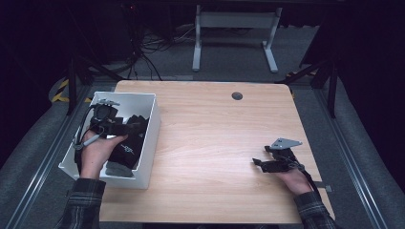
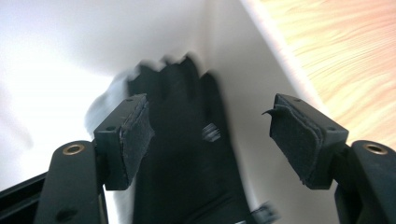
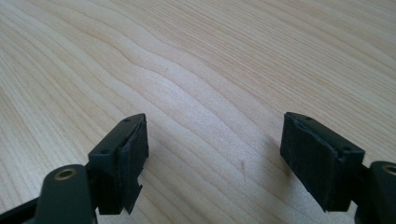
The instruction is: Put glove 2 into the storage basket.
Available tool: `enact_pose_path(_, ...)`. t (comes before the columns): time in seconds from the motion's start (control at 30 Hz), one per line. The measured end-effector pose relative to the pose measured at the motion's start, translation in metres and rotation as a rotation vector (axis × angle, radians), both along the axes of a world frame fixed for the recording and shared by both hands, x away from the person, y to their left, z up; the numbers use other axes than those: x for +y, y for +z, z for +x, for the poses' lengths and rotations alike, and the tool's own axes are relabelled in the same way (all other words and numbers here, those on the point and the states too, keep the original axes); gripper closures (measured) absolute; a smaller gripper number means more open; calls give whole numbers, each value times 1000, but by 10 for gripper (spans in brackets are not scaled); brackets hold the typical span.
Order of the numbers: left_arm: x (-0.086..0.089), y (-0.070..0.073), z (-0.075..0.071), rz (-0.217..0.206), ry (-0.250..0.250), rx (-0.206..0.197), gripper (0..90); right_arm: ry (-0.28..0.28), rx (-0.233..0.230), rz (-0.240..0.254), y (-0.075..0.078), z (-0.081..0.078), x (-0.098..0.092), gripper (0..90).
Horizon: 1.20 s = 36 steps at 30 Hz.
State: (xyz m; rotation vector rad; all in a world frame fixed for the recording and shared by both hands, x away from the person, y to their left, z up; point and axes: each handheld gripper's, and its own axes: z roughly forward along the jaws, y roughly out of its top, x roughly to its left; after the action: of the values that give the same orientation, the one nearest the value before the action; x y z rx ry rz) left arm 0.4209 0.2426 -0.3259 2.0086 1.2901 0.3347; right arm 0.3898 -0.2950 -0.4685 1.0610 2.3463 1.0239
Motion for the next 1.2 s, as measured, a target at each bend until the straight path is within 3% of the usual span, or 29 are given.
enact_pose_path(0.2,-34,13,-5,-37,-101,-48,256,0,0,1,0,0,0,241)
enact_pose_path(0.53,-97,14,-12,-62,-225,-91,221,1,1,0,0,0,0,241)
enact_pose_path(0.63,-123,4,-19,-71,-276,-107,218,2,0,0,0,0,0,240)
enact_pose_path(0.67,-123,4,-19,-71,-276,-107,218,2,0,0,0,0,0,240)
enact_pose_path(0.87,-161,-22,-28,-56,-366,-97,212,4,0,-1,0,0,0,239)
enact_pose_path(1.2,-189,-76,-37,-3,-441,-25,195,6,-1,-2,0,0,0,239)
